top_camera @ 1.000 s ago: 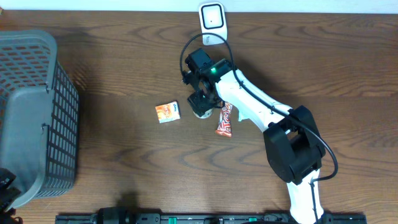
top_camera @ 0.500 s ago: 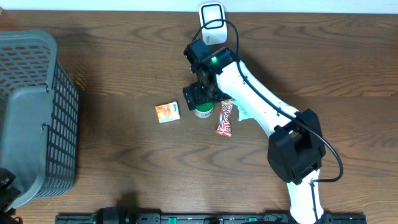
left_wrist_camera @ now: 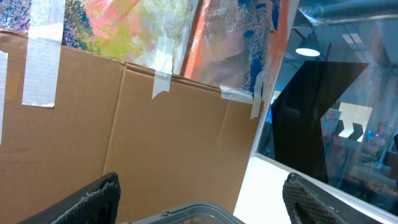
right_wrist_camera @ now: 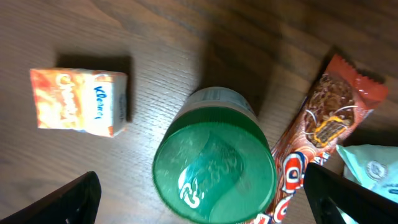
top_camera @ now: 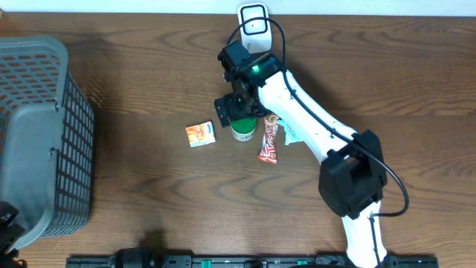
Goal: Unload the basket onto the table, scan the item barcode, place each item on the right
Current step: 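Close right gripper around the green-capped jar, then lift jar and hold its label up to the white scanner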
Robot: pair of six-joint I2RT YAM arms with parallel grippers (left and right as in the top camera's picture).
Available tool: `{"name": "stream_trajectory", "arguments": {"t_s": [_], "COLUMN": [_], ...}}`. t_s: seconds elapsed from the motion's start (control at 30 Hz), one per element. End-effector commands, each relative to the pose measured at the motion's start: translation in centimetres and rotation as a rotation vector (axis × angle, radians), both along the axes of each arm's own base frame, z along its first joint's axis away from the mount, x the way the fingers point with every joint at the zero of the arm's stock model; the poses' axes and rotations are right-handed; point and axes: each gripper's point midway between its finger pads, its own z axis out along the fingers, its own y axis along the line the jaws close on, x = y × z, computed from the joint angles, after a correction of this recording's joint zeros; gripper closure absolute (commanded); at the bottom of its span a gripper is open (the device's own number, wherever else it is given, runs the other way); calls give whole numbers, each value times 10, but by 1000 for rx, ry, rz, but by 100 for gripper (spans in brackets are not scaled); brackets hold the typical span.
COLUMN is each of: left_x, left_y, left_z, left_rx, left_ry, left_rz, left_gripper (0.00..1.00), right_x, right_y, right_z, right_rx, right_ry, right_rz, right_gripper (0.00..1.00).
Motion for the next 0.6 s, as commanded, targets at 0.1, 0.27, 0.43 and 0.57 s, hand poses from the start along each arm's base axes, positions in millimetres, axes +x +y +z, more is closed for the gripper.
{"name": "stream_trajectory", "arguments": {"t_s": [0.1,0.27,0.43,0.57], "left_x": [-6,-11,-12,-12], "left_y": [-1,-1,-1,-1], "left_z": [1,2,2,2], "left_rx": [-11,-12,-12,-14], "left_ry": [-34,-49,-51,-54], "left_rz": [-6,-7,-7,-9], "left_gripper": [16,16,16,16], "right_x": [-5,-12,-19,-18], "right_y": [-7,-10,-9,-8], "right_z": [-47,-83,-97,-97], "right_rx": [-59,-102,-108,-102], "right_ry": [98,175,223,220], "right_rz": [-36,-62,-82,-108], "right_gripper": [1,5,13,29]}}
